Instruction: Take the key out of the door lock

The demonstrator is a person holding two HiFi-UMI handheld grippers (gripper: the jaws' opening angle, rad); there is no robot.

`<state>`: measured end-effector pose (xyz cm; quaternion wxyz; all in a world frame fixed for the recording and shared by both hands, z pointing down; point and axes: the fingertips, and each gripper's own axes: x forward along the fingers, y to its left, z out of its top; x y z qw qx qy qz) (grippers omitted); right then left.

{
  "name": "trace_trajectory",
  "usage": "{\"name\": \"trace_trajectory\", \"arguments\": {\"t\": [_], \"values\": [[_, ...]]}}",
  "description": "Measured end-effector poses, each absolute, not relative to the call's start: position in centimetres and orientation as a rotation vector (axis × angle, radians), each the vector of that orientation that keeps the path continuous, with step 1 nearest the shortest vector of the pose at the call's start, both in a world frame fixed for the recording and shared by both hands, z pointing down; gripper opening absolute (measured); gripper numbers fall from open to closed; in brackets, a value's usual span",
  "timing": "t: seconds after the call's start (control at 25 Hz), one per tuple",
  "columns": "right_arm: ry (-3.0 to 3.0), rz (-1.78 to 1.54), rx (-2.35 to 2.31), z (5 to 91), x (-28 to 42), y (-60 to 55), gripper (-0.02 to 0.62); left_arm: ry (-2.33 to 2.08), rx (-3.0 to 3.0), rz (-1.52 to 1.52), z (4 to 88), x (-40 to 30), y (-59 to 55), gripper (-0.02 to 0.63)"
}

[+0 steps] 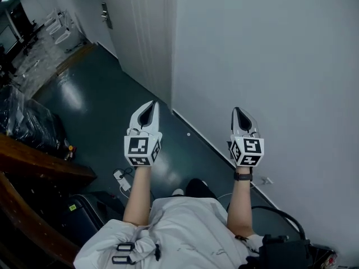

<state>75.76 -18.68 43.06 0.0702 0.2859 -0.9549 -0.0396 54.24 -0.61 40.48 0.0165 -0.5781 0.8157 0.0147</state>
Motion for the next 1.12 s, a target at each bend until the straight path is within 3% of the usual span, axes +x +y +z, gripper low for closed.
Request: {"name": "trace_trajectory", "arguments": {"t": [0.56,1.12], "values": [[-3.059,-0.082,0.02,42.3,51.3,-17.8,-0.002,2.911,-1.087,0.033,39.8,44.3,5.4,0.002],[-3.018,-0.049,-0.578,44.3,39.9,-4.8,0.003,3.077,-0.628,-0.042,41.2,41.6,14.7,0.002]]}}
